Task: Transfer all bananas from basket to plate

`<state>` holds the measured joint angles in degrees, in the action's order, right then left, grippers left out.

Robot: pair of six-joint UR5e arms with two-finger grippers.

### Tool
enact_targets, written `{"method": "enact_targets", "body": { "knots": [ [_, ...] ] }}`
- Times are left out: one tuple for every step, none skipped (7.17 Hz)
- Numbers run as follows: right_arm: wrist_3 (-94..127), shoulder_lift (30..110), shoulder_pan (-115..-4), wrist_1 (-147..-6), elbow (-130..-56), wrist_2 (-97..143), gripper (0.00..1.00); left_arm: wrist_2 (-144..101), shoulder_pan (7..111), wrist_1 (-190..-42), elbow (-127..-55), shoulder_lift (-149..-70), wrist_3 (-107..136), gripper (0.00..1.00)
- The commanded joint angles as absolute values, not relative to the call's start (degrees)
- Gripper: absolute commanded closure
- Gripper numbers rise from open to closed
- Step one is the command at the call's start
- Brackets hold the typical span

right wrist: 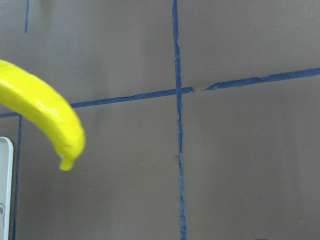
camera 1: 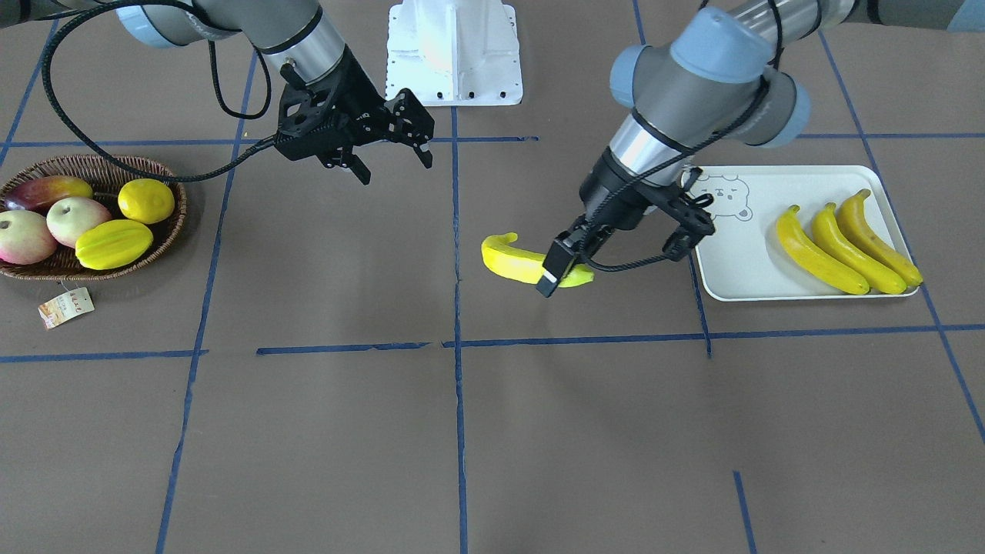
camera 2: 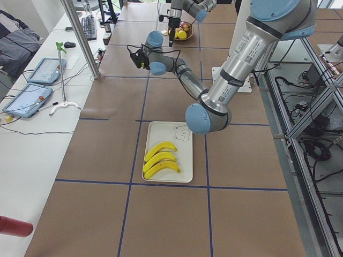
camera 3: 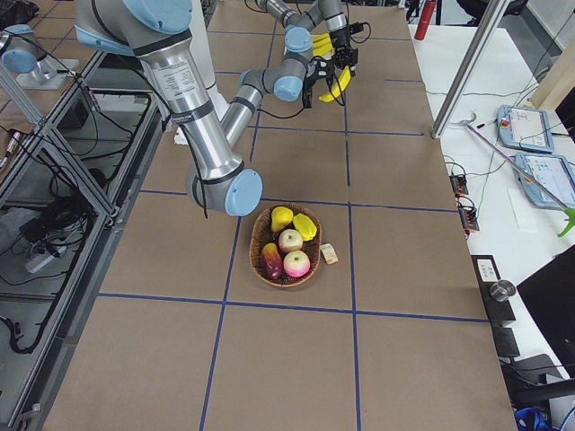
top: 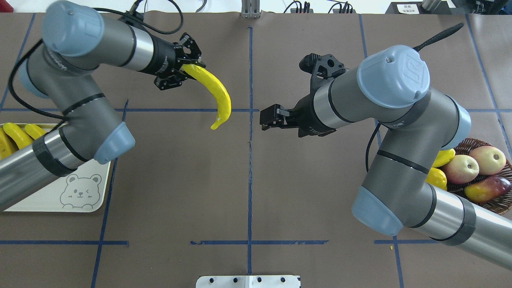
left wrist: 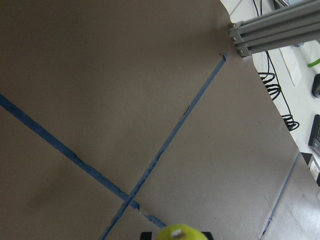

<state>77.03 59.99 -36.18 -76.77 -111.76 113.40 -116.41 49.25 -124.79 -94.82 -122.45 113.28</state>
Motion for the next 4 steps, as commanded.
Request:
{"method": "enact_targets", "body": {
  "knots": [
    [74.1, 62.7, -38.7, -76.9, -111.8, 115.7, 0.00, -129.0, 58.7, -124.7, -98.7, -113.7, 103.2, 1.00],
    [72.0, 64.8, -41.0, -77.0, -112.0, 117.4, 0.00, -136.0, 63.3, -124.7, -98.4, -110.5, 98.3, 1.00],
    [68.0, 67.0, -44.0, -78.0, -112.1, 120.5, 0.00, -138.7, 65.3, -124.7, -98.4, -106.6, 95.6, 1.00],
    [60.9, 67.8, -46.5, -83.5, -112.2, 122.2, 0.00, -138.8, 65.2, -124.8, -98.7, -101.0, 92.8, 1.00]
  ]
}}
